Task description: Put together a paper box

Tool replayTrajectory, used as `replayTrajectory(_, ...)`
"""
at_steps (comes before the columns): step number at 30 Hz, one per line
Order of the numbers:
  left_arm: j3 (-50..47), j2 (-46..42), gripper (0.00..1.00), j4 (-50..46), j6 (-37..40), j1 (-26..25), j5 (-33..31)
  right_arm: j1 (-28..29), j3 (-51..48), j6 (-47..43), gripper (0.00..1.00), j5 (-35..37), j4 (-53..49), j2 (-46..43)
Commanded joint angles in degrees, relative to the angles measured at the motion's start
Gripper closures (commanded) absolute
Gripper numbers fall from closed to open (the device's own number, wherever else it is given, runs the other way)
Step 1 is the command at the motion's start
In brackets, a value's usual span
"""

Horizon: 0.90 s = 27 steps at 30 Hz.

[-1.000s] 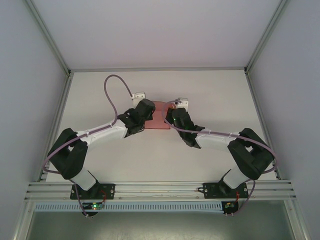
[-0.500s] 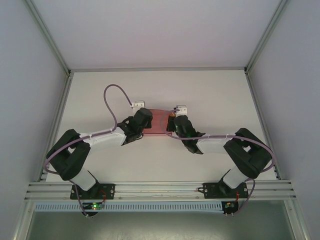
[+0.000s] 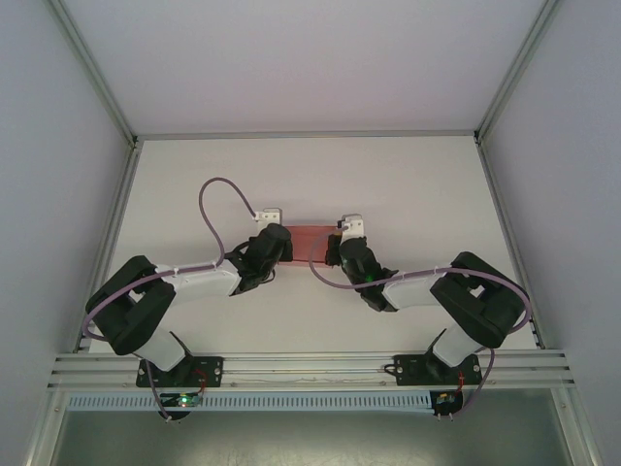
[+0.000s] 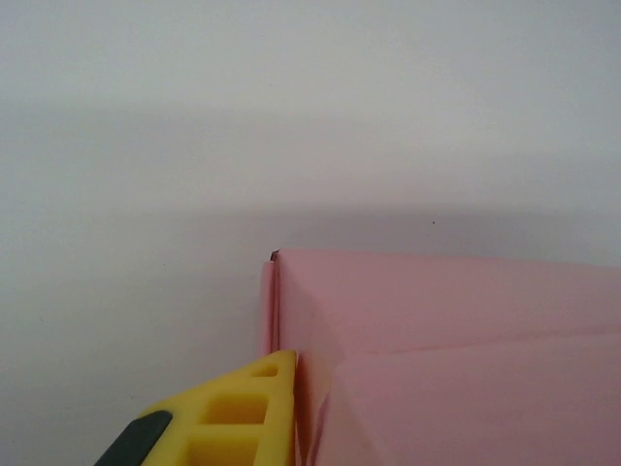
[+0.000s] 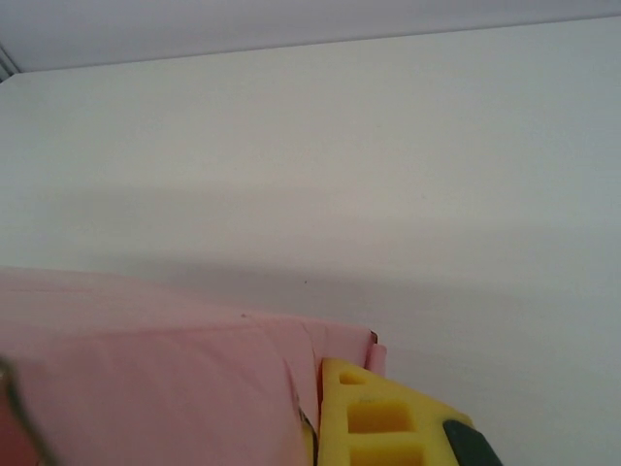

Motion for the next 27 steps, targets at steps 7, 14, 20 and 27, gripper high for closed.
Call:
replayTrajectory(7, -1.3, -1.4, 0.82, -6.3, -1.6, -2.1, -0.7, 5.0, -3.3, 0.5, 1.00, 6.3, 2.3, 2.8)
replayTrajectory(14, -1.7, -3.8, 0.59, -8.5, -1.4, -2.6, 0.3, 7.1, -5.0, 1.5, 1.00, 9.4, 3.9, 4.8)
replayTrajectory(20, -0.4, -8.3, 0.32, -15.9, -1.2, -3.3, 2.8, 8.8, -3.8, 2.7, 1.00, 13.5, -0.8, 5.2)
replayTrajectory(27, -1.2, -16.5, 0.00, -21.3, -2.2, -3.9, 11.9, 10.4, -2.5, 4.2, 1.00, 15.4, -4.9, 5.5)
